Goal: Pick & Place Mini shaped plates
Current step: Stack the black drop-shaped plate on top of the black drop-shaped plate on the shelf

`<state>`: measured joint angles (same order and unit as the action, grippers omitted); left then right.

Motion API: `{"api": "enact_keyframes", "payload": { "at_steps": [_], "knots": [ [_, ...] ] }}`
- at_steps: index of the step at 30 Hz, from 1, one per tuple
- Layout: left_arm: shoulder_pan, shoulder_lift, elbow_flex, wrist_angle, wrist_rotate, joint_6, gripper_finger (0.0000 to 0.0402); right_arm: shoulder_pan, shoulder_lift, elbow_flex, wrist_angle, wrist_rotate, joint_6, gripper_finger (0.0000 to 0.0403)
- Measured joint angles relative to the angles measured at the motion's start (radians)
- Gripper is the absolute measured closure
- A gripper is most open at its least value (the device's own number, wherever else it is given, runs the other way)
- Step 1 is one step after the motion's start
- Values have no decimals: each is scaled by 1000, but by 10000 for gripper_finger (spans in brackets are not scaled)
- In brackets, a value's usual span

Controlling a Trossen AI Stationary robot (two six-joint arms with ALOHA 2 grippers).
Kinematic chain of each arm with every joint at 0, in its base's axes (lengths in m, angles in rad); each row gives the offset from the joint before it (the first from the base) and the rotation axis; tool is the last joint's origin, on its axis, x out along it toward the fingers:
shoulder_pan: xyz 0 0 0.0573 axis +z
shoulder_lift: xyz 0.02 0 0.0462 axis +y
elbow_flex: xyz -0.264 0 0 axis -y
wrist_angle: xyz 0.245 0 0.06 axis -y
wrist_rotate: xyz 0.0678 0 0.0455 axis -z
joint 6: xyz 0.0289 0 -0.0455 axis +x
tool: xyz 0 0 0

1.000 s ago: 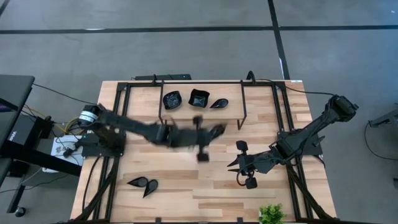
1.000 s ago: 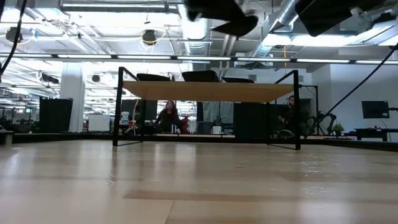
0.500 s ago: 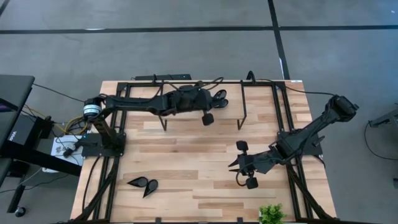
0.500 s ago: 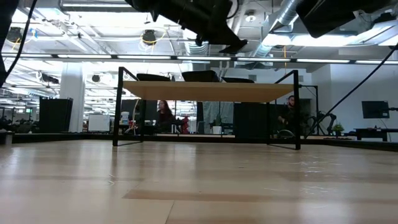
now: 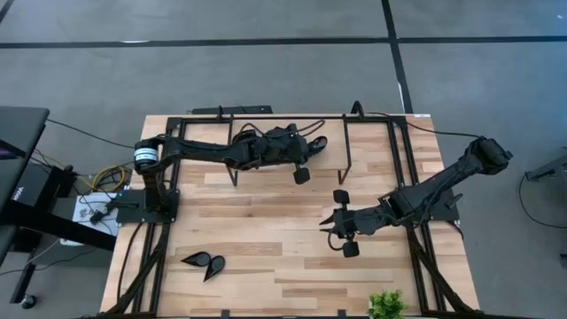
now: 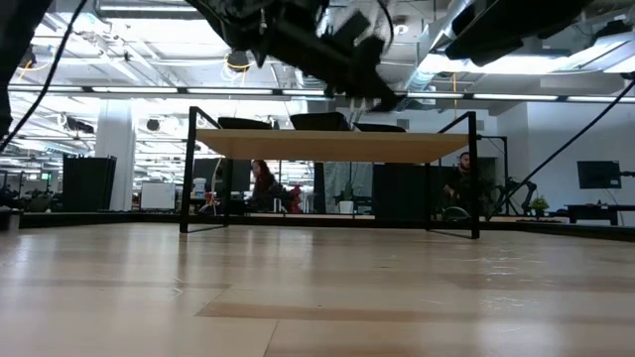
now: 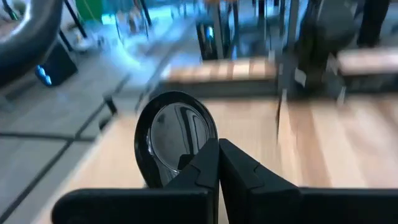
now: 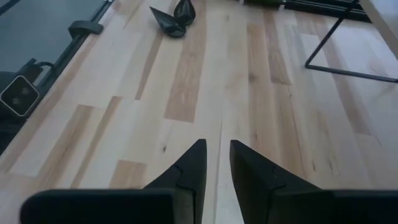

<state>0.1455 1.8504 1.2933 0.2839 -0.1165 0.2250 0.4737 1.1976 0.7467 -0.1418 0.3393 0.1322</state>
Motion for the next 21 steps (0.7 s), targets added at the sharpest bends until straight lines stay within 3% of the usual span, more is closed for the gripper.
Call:
{"api": "enact_keyframes", "payload": {
  "at_steps": [21],
  "knots": [
    [8,27,-2,-17,-18,14,360,-5,0,0,-31,-2,0,337]
  ]
}}
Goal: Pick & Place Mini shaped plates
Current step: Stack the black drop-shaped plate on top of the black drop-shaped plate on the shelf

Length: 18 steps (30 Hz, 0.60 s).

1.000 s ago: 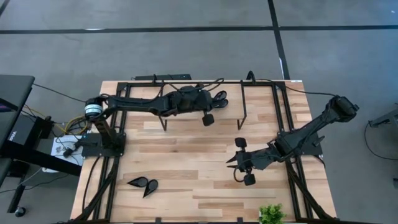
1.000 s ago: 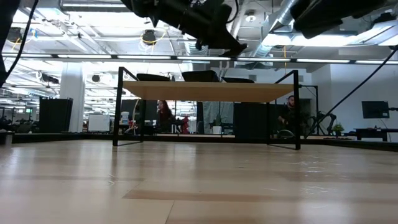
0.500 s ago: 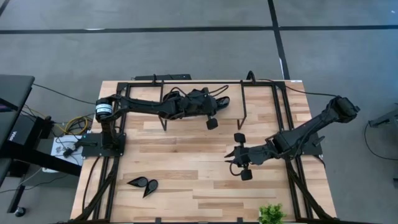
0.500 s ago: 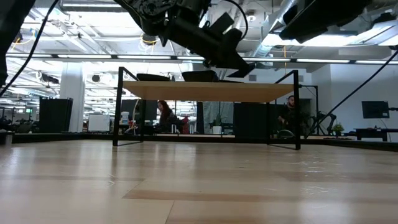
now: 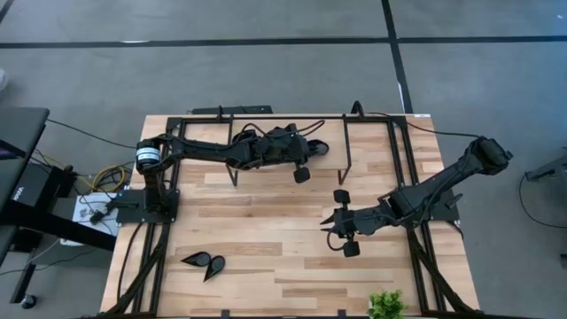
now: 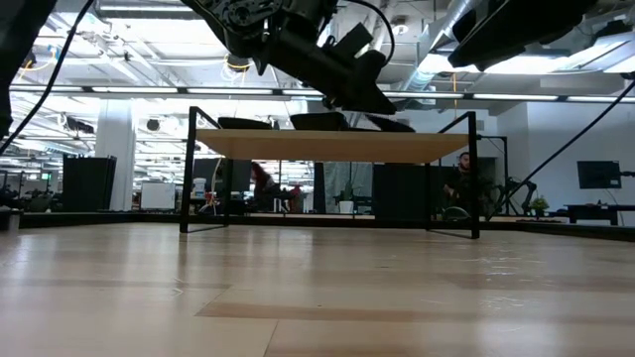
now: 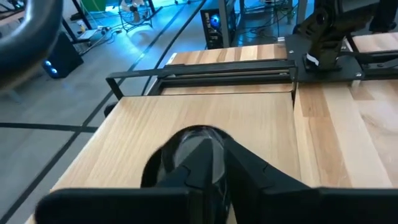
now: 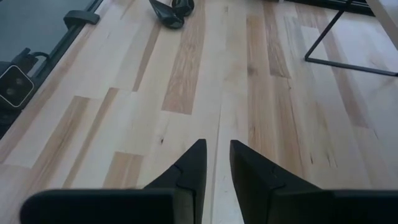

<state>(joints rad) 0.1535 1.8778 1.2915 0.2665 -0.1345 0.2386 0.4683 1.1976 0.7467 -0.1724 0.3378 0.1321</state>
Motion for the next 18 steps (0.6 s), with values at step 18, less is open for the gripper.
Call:
{"api": "enact_keyframes", "payload": {
  "at_steps": [18],
  "knots": [
    [-28,0,1,0,-2,10,304,1,0,0,0,0,0,337]
  ]
}}
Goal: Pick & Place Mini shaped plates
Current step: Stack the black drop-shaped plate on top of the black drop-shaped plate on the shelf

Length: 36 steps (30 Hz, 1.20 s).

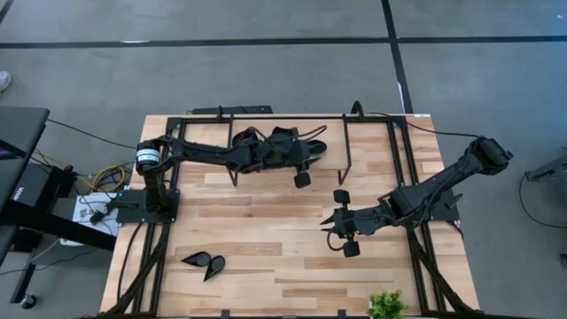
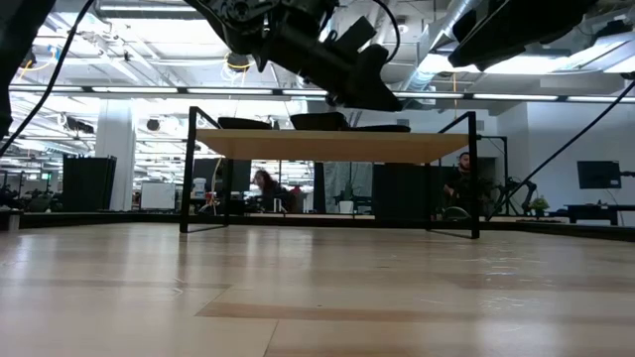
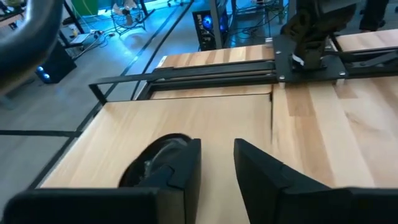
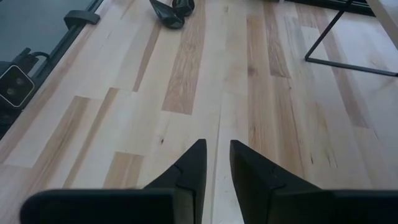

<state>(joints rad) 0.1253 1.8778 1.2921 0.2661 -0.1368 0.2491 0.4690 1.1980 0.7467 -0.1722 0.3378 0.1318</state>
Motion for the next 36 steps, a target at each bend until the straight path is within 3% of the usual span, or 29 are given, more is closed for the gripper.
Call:
{"api": "enact_keyframes", "payload": {
  "at_steps": [6,10,15,21,25,28,32,36],
  "knots": [
    [-70,-50,0,-60,35,-75,305,-21,0,0,0,9,-11,337],
    [-165,-168,1,-285,38,-122,304,-69,0,0,-7,159,-10,337],
    [-311,-340,2,-597,34,-302,306,-139,1,0,-27,298,90,337],
    [-536,-494,-69,-658,37,-481,306,-218,1,0,16,411,177,337],
    [-689,-580,-150,-656,-4,-679,306,-271,1,0,31,420,181,337],
    [-797,-625,-223,-656,-107,-768,306,-313,1,0,40,421,158,337],
    [-889,-658,-315,-656,-225,-812,306,-363,1,21,41,353,125,337],
    [-904,-668,-368,-652,-245,-812,306,-399,1,85,-34,281,128,343]
  ]
}}
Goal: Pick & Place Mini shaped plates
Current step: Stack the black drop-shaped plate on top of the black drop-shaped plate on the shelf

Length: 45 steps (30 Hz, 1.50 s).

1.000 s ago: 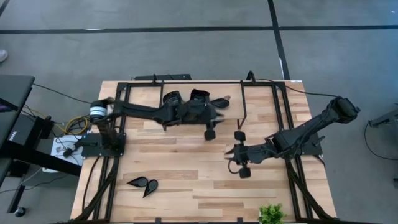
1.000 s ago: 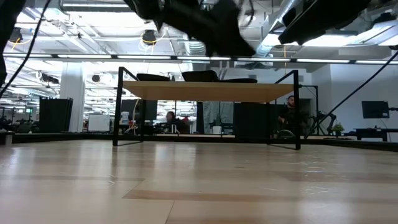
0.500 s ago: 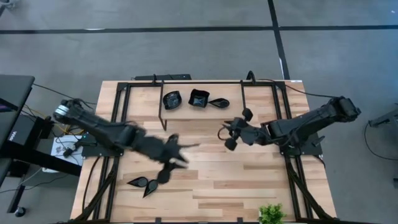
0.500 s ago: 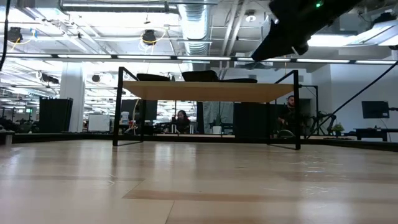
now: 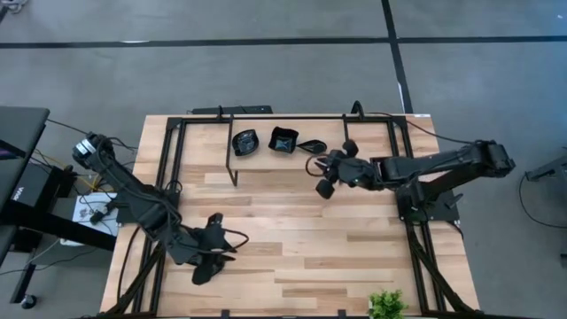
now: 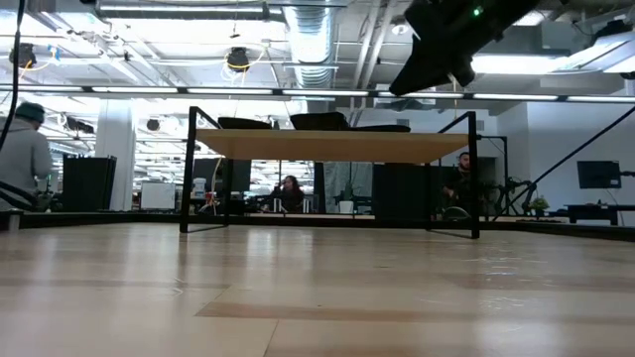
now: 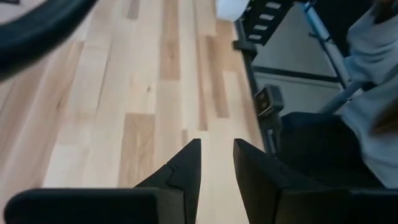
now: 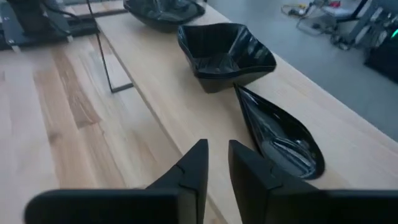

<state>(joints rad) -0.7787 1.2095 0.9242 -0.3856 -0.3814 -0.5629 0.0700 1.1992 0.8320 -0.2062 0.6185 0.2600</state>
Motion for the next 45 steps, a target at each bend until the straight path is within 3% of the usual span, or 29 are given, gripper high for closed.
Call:
{"api": "enact_keyframes", "payload": {
  "at_steps": [11,22,36,41,45],
  "knots": [
    [27,0,-24,4,-1,8,306,-20,9,67,-258,-23,210,400],
    [28,1,-24,5,0,8,306,-107,147,68,-192,-47,238,399],
    [28,1,-23,4,0,8,306,-182,96,66,-170,-48,201,402],
    [28,1,-23,5,0,8,306,-212,98,66,-175,-125,201,402],
    [28,1,-23,5,0,8,306,-216,98,66,-157,-88,193,402]
  ]
}}
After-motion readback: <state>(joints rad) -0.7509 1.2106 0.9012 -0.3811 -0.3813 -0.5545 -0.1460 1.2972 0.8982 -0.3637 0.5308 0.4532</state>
